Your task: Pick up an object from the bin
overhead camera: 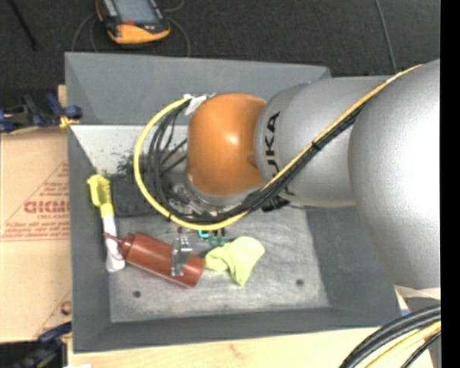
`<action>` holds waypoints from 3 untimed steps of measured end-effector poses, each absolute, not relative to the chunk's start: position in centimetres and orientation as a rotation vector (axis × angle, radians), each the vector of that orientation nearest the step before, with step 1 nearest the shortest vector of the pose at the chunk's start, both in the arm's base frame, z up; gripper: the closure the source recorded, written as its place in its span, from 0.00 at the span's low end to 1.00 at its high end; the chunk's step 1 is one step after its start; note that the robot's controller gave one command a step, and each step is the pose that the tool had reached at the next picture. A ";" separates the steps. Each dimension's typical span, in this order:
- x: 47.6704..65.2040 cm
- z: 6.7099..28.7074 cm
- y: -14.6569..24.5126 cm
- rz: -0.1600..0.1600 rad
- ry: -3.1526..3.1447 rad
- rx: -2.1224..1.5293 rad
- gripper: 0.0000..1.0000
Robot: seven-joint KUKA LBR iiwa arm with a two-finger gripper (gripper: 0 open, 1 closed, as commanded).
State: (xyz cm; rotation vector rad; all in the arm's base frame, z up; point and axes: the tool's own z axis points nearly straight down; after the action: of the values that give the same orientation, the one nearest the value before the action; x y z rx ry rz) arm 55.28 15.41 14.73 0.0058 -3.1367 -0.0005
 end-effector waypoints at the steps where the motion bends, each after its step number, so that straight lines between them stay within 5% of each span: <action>1: 55.5 15.2 15.4 -0.002 -3.144 0.000 0.00; 2: 51.3 8.8 18.2 0.014 -2.921 1.237 1.00; 3: 51.3 8.8 18.3 0.012 -2.922 1.235 1.00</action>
Offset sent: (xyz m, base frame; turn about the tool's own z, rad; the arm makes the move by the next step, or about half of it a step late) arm -0.0536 0.0288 -0.0773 -0.8135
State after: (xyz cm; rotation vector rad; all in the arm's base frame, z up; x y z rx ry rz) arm 51.34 18.25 8.79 1.2350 -2.9223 0.0123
